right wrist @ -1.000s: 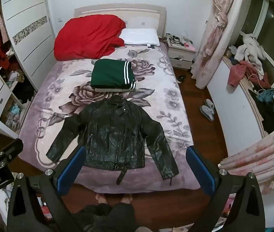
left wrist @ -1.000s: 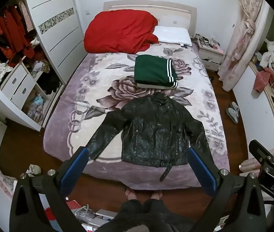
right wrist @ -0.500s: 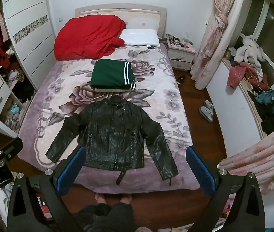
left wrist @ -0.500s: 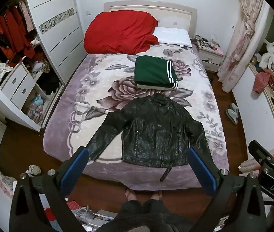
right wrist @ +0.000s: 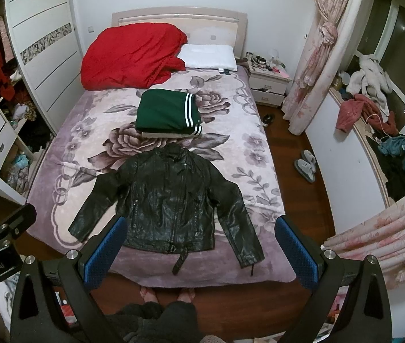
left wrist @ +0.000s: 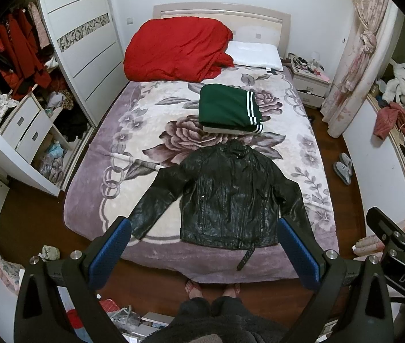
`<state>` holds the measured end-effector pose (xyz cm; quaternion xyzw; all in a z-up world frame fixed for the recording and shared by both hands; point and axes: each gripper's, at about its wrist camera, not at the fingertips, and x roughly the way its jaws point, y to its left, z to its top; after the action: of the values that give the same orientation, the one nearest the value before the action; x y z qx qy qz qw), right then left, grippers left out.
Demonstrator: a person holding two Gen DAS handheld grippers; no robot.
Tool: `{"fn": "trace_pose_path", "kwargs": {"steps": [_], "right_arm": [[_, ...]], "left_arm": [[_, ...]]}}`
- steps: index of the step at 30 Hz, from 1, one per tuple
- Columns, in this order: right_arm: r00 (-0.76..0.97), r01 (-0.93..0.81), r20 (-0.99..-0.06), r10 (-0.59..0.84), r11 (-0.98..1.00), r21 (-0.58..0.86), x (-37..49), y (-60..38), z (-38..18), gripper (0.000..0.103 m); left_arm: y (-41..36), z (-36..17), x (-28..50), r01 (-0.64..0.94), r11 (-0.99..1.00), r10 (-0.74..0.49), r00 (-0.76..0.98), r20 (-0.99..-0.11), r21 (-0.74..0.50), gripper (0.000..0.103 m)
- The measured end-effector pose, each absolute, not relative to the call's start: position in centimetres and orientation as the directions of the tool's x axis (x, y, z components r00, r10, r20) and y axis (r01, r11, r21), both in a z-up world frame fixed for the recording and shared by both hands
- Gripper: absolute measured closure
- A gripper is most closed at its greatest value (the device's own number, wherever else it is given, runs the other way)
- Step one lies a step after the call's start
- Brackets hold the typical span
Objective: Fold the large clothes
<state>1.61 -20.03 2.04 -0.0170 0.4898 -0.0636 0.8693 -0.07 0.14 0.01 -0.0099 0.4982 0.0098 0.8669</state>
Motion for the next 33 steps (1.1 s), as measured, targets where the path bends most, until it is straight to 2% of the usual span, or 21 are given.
{"fn": "trace_pose_path", "kwargs": {"steps": [33], "right_arm": [[0.522,0.093,-0.843,-0.130,0.991,-0.095,2.8,-19.0,3.8,0.000]], "left_arm": [[0.6,3.0,2.8,-0.023,1.000,0.008,0.522,-0.853,-0.005,0.000]]}}
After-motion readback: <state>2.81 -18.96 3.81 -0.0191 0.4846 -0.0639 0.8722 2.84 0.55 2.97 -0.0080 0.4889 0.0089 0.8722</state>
